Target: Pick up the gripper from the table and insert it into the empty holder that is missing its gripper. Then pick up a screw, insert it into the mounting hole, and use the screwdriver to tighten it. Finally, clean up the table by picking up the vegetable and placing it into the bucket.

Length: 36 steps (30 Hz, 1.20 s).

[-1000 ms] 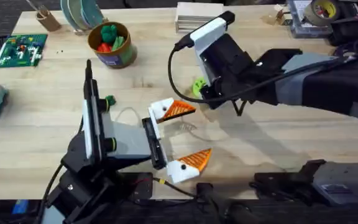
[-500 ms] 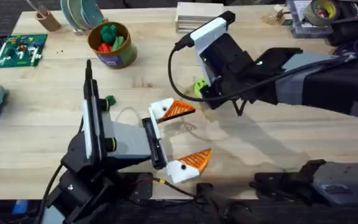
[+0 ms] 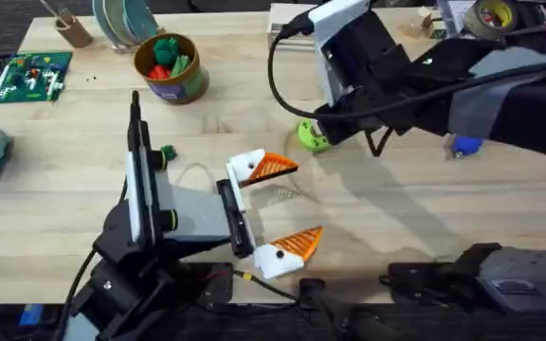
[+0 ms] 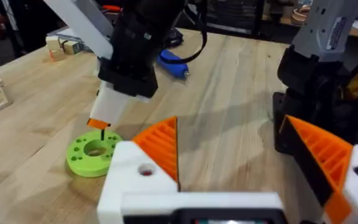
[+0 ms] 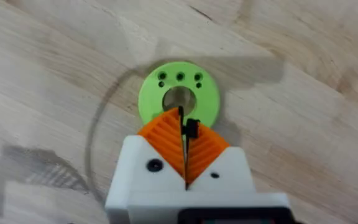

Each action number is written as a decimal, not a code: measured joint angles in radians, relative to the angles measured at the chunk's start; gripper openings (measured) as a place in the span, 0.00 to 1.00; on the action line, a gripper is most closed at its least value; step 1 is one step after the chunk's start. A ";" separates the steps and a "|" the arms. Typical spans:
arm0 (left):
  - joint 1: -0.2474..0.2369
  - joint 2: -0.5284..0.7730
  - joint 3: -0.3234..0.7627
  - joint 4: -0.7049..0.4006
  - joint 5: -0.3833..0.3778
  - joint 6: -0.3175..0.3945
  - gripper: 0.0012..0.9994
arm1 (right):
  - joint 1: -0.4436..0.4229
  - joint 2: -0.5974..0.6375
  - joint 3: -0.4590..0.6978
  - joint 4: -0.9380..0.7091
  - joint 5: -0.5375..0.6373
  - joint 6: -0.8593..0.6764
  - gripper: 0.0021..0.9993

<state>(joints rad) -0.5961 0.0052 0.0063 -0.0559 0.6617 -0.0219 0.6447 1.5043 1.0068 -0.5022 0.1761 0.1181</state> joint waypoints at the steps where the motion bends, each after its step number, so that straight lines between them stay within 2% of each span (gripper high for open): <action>1: 0.000 0.000 0.000 0.000 0.000 0.000 0.99 | -0.001 0.000 0.003 -0.007 0.001 -0.002 0.01; 5: 0.000 0.000 0.000 0.000 0.000 0.000 0.99 | -0.002 0.000 0.037 -0.072 0.003 -0.028 0.01; 11: 0.000 0.000 0.000 0.000 0.000 0.000 0.99 | -0.002 -0.006 0.179 -0.227 0.003 -0.076 0.01; 19: 0.000 0.000 0.000 0.000 0.000 0.000 0.99 | 0.010 -0.101 0.318 -0.319 0.003 -0.140 0.01; 29: 0.000 0.000 0.000 0.000 0.000 0.000 0.99 | 0.135 -0.132 0.485 -0.519 0.003 -0.168 0.01; 36: 0.000 0.000 0.000 0.000 0.000 0.000 0.99 | 0.240 -0.080 0.644 -0.648 0.003 -0.167 0.01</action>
<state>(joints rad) -0.5961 0.0055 0.0063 -0.0559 0.6617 -0.0219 0.8848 1.4243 1.6505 -1.1499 0.1788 -0.0486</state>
